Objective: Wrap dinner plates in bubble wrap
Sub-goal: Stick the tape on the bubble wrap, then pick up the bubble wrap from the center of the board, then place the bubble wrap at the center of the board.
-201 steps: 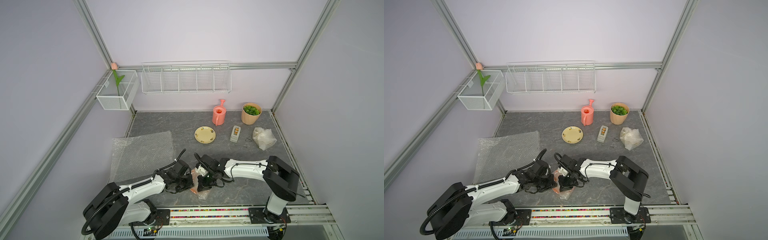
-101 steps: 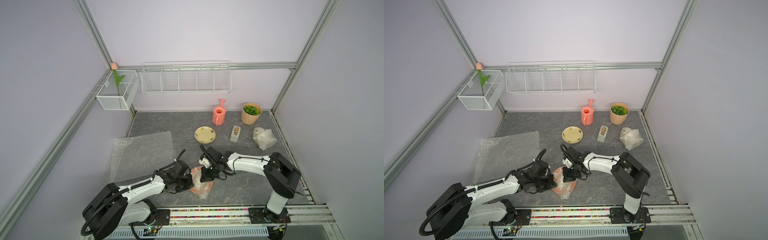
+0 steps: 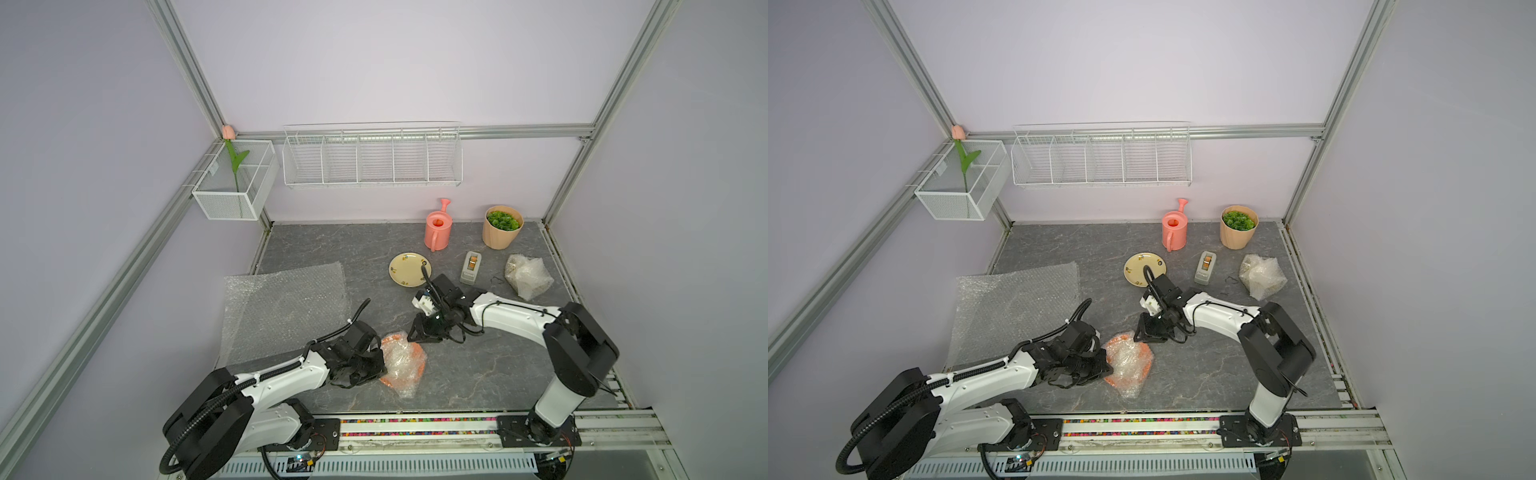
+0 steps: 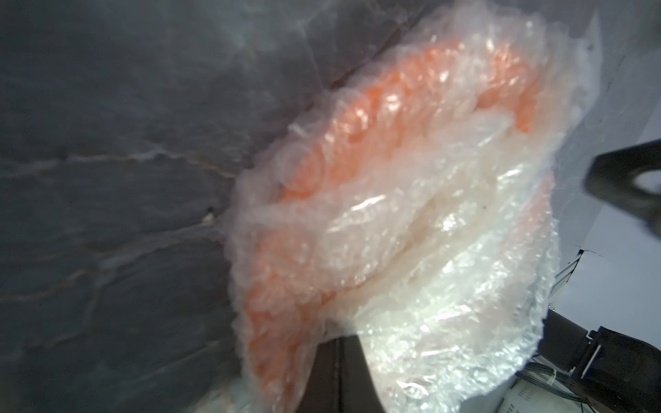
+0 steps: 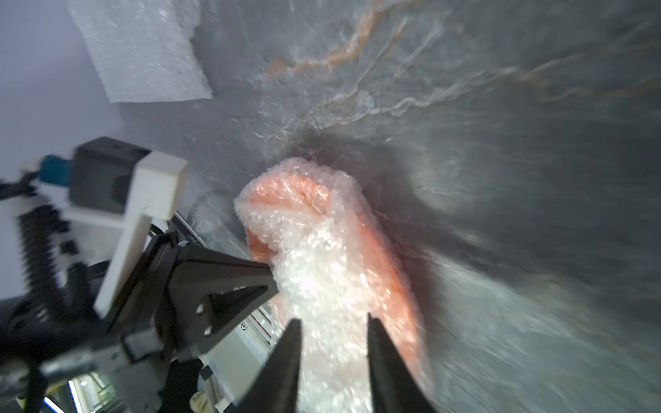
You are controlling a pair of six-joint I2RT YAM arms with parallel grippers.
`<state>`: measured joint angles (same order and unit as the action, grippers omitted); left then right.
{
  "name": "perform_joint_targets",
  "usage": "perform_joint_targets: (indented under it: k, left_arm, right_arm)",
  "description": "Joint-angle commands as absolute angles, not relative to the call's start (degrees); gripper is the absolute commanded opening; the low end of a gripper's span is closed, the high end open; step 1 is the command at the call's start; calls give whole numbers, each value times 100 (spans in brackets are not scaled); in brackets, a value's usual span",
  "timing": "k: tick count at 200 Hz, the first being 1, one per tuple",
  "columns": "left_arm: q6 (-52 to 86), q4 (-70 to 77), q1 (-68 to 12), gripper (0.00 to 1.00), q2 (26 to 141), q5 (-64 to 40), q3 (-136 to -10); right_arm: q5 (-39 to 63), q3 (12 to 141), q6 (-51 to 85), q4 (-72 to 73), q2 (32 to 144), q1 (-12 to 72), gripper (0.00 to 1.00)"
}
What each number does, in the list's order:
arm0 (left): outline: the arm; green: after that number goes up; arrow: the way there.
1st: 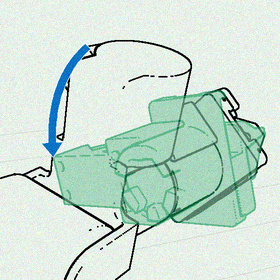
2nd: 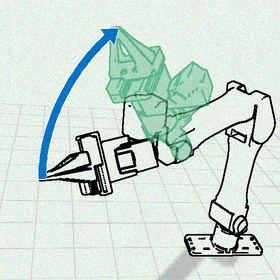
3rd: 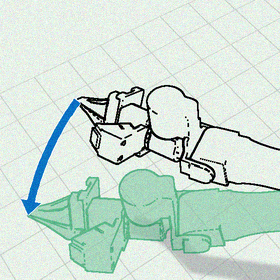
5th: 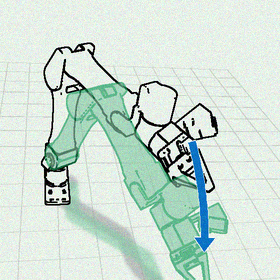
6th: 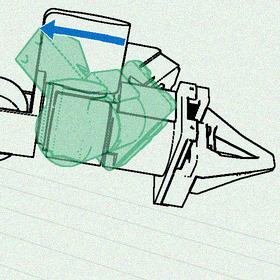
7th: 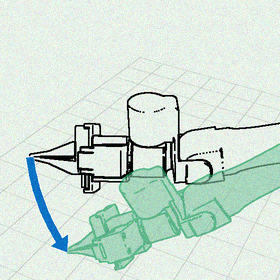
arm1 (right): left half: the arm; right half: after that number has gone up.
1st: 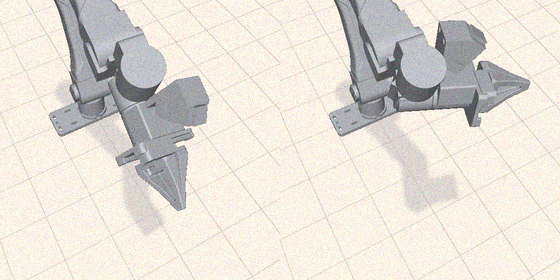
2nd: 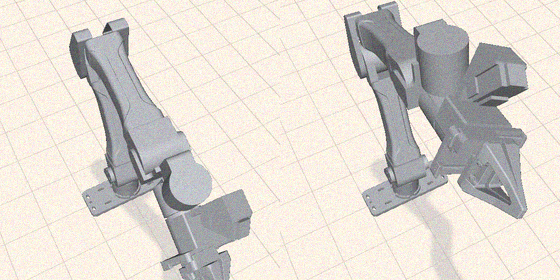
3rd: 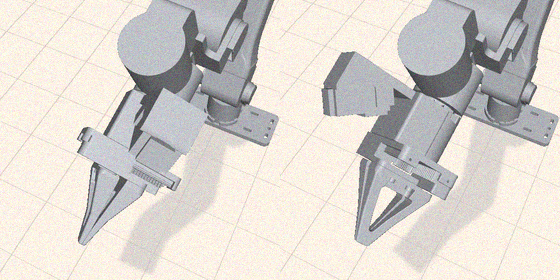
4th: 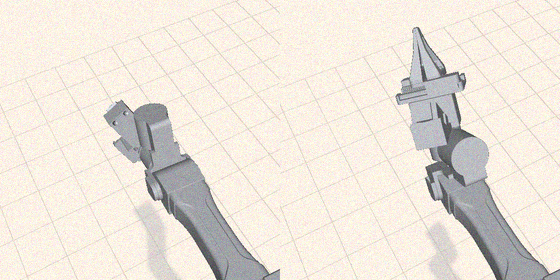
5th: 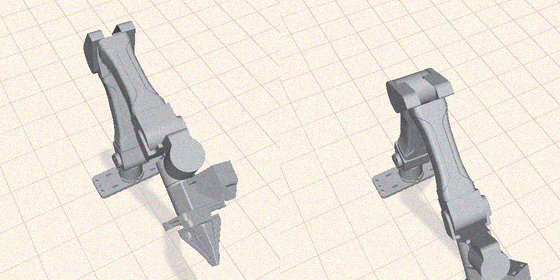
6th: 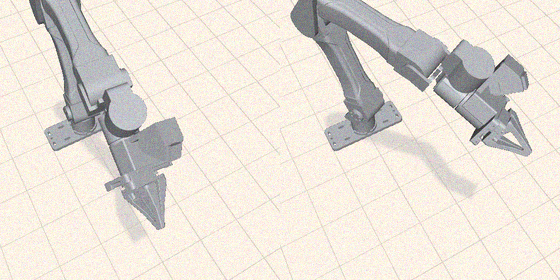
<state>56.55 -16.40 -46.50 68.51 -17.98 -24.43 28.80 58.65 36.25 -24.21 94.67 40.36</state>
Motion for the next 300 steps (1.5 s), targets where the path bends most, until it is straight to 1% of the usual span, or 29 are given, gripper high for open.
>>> perform_joint_targets:
  k: [1, 13, 25, 50, 60, 72, 86, 107, 115, 126, 137, 155, 174, 203, 208, 211, 215, 229, 243, 260, 280, 290, 300]
  left_arm:
    - [5707, -2075, -4632, 0, 6904, -1617, -2300]
    - [5699, -2060, -4631, 0, 6952, -1642, -2328]
    - [5675, -2041, -4632, 0, 7012, -1660, -2356]
    - [5664, -1948, -4631, 0, 7112, -1713, -2368]
    - [5664, -1902, -4634, 0, 7145, -1739, -2371]
    - [5664, -1849, -4632, 0, 7194, -1776, -2379]
    - [5637, -1858, -4633, 0, 7225, -1796, -2424]
    - [5579, -2220, -4632, 0, 7076, -1582, -2644]
    - [5549, -2462, -4632, 6, 6925, -1398, -2783]
    - [5478, -2868, -4625, 17, 6669, -1089, -3034]
    - [5376, -3353, -4578, 28, 6416, -673, -3338]
    - [5013, -3936, -4367, 41, 6102, 28, -3806]
    - [4397, -4501, -3686, 51, 6139, 334, -4329]
    - [3387, -4829, -2641, 58, 6829, 391, -4997]
    - [3242, -4839, -2525, 61, 6972, 366, -5103]
    - [3145, -4835, -2483, 65, 7091, 357, -5171]
    - [3029, -4839, -2431, 67, 7246, 371, -5262]
    - [2825, -5007, -2362, 67, 7838, 616, -5646]
    - [2639, -5318, -2283, 68, 8506, 634, -6075]
    - [2558, -5388, -2258, 65, 9142, 673, -6329]
    - [2669, -5367, -2250, 63, 9522, 1104, -6357]
    - [2698, -5275, -2214, 62, 9653, 1066, -6300]
    - [2729, -5212, -2205, 59, 9805, 965, -6259]
  right_arm:
    - [3347, 5414, 3629, -2458, 9057, 3817, 49]
    - [3640, 5103, 3771, -2126, 9001, 3757, 54]
    - [3863, 4739, 3978, -1731, 9032, 3753, 57]
    - [4318, 4231, 4602, -557, 9282, 3770, 57]
    - [4380, 4142, 4775, -235, 9440, 3816, 56]
    - [4444, 4058, 4966, 165, 9626, 3875, 50]
    - [4504, 3952, 5257, 635, 9766, 3943, 37]
    - [4277, 3959, 5270, 533, 9735, 3969, 21]
    - [4165, 4004, 5193, 339, 9678, 3972, 18]
    - [4005, 4104, 5024, 0, 9598, 3960, 15]
    - [3887, 4203, 4897, -269, 9524, 3935, 14]
    - [3782, 4366, 4768, -551, 9466, 3861, 12]
    - [3680, 4663, 4642, -790, 9554, 3733, 11]
    - [3559, 5439, 4597, -1011, 9883, 3497, 11]
    - [3528, 5588, 4588, -1053, 9945, 3452, 10]
    - [3519, 5695, 4581, -1083, 9998, 3411, 10]
    - [3496, 5833, 4571, -1139, 10064, 3368, 10]
    - [3417, 6334, 4566, -1258, 10322, 3238, 10]
    - [3349, 6968, 4497, -1455, 10677, 3143, 10]
    - [3331, 7745, 4488, -1662, 11239, 3050, 11]
    - [3269, 8635, 4561, -1800, 11885, 2993, 11]
    - [3204, 9056, 4579, -1853, 12185, 2968, 11]
    - [3208, 9476, 4638, -1876, 12526, 2953, 11]
